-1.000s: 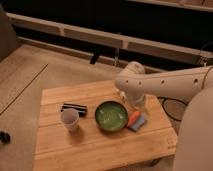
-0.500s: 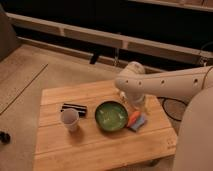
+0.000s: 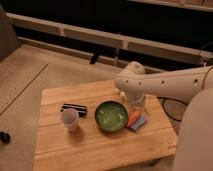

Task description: Place the white sponge in the ceramic bowl

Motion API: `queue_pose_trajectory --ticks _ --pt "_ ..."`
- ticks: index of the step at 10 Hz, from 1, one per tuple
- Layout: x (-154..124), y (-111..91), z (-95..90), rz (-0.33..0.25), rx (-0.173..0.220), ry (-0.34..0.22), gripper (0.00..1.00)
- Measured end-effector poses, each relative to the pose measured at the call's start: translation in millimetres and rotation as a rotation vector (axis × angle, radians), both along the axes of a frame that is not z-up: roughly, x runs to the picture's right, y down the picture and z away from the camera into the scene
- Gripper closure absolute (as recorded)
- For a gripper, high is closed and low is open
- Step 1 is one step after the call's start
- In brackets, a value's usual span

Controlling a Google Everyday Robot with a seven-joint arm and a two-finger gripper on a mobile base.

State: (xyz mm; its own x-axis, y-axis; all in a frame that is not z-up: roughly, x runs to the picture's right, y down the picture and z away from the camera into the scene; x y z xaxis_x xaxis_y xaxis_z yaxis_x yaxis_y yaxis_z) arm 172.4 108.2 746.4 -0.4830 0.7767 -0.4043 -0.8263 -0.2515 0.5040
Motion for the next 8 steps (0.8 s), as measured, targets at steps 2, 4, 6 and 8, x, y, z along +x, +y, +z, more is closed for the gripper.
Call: queue_pose_trajectory --ticks 2,4,6,8 --pt "-5.0 -12.8 8.5 -0.002 0.02 -0.044 0.35" --pt "-0.1 -41.3 26.3 0.018 0.068 -0.121 0.35" --pt "17.6 -46.4 30.3 0.057 0.088 -0.144 0.35" --pt "15.7 -47.9 31.9 0.061 0.093 -0.153 0.35"
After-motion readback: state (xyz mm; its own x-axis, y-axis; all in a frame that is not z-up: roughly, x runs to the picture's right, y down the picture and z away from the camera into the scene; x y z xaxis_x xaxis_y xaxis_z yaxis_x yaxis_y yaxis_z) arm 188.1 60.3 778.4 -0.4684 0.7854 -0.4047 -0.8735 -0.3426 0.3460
